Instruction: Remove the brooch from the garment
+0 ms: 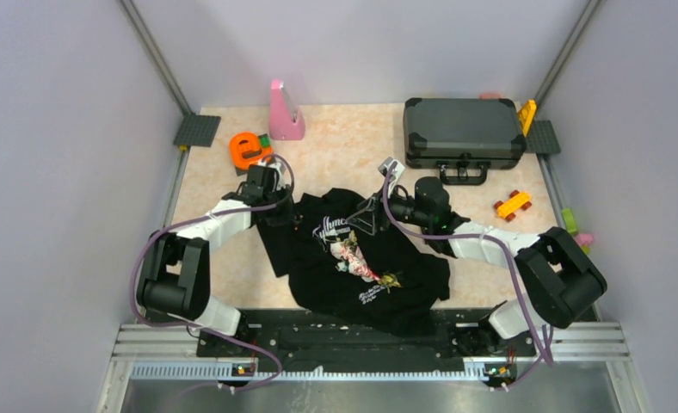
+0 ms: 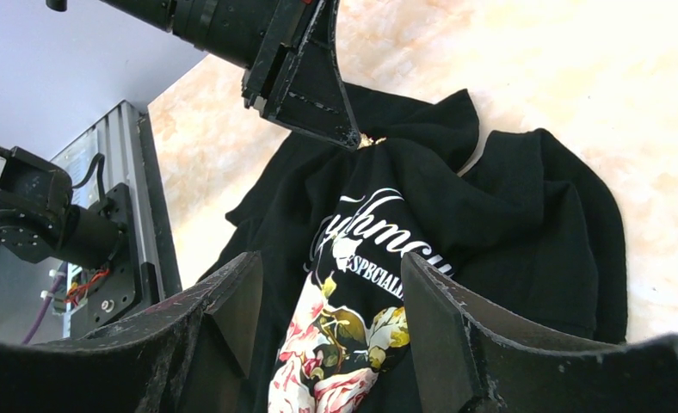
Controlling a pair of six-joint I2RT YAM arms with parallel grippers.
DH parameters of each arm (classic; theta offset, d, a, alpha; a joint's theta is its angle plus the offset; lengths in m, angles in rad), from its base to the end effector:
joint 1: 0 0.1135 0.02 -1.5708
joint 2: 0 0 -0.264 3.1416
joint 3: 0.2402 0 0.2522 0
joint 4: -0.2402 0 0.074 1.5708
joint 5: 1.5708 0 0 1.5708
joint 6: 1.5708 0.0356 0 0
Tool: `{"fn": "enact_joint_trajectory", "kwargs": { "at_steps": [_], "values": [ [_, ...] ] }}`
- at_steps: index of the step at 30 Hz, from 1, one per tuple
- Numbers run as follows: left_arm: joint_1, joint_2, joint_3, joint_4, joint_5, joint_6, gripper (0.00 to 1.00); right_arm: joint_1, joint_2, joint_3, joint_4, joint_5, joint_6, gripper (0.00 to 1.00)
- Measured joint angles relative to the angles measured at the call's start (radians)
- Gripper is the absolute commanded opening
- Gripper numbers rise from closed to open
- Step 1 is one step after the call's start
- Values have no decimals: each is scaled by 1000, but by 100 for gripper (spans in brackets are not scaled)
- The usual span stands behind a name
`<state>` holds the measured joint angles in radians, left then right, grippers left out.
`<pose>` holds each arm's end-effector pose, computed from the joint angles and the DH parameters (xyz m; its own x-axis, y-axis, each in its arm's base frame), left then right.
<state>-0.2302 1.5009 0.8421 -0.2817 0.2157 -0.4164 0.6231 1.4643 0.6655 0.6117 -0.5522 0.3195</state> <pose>0.2865 -0.0750 0.1865 -0.8592 -0.2044 -0.4691 -0.0020 0.9180 -0.3965 0.2395 0.1951 0.2229 -0.4309 0.0196 -0.9022 -0.8216 0.4049 0.4012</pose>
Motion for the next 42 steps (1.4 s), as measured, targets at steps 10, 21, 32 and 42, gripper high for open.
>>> {"fn": "enact_joint_trajectory", "kwargs": {
  "at_steps": [10,21,32,42],
  "values": [
    [15,62,41,2,23,1,24,0,0,0,0,-3,0,61],
    [17,35,43,-34,-21,20,23,0,0,0,0,-9,0,61],
    [18,62,48,-34,13,22,23,0,0,0,0,-10,-1,61],
    [18,74,53,-35,24,22,24,0,0,0,0,-11,-1,61]
  ]
}}
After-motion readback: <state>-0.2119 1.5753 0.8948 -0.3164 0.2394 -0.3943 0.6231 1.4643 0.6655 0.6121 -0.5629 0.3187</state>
